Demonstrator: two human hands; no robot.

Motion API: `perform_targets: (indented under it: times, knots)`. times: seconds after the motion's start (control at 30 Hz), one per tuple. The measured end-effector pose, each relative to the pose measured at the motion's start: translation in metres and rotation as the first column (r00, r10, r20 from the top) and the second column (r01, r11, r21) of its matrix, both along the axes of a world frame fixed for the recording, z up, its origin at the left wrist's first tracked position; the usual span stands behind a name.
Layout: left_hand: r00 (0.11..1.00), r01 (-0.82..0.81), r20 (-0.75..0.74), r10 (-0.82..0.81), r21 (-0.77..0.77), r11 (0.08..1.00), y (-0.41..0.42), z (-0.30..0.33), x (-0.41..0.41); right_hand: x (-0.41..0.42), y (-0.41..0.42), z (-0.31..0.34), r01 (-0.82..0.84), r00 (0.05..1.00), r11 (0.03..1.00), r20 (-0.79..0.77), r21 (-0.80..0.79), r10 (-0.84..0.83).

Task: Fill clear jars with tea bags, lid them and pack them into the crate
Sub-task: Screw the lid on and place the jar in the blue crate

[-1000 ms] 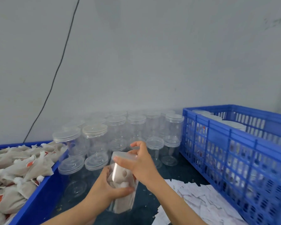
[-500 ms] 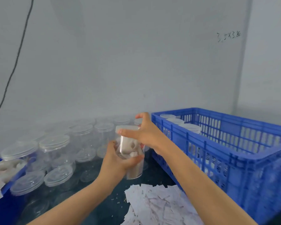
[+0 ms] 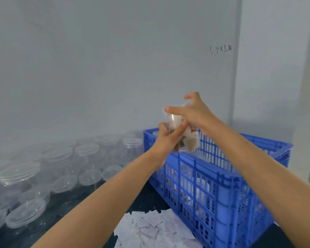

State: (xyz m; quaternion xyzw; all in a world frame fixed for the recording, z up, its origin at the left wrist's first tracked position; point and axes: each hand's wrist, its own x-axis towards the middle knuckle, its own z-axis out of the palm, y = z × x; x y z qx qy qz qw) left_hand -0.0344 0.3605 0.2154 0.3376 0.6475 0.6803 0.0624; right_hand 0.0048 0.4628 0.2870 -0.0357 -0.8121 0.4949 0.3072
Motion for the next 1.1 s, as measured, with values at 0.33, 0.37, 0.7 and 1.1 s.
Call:
perform_targets:
  times: [0.33, 0.37, 0.7, 1.1]
  knots:
    - [0.977, 0.109, -0.145, -0.155, -0.282, 0.953, 0.077, -0.005, 0.007, 0.035, 0.096, -0.005, 0.079, 0.915, 0.974, 0.372, 0.214, -0.156]
    - [0.97, 0.089, -0.183, -0.159, -0.342, 0.935, 0.082, -0.008, 0.009, 0.037, 0.101, -0.01, 0.064, 0.88, 0.965, 0.442, 0.253, -0.174]
    - [0.85, -0.004, -0.204, -0.486, -0.924, 0.382, 0.103, -0.006, -0.012, 0.017, 0.135, -0.07, -0.283, 0.468, 0.937, 0.882, 0.206, -0.053]
    - [0.881, 0.109, 0.041, -0.472, -0.987, 0.118, 0.12, -0.013, -0.045, -0.015, 0.114, -0.108, -0.532, 0.201, 0.793, 0.954, 0.297, -0.222]
